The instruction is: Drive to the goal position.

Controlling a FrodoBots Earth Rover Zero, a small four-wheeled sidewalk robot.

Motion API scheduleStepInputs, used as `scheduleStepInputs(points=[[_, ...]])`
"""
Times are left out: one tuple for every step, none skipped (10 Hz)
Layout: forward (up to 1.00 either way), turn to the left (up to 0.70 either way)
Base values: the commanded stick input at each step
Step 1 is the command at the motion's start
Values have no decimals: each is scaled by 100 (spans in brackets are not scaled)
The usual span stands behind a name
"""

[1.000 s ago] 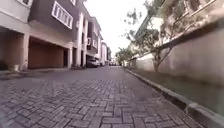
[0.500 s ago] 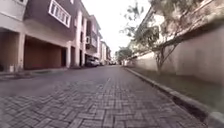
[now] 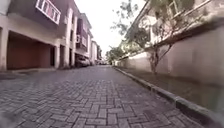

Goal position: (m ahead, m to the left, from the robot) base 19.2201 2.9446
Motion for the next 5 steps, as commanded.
scheduleStepInputs(points=[[70,0],[70,0],[70,0],[70,0],[70,0]])
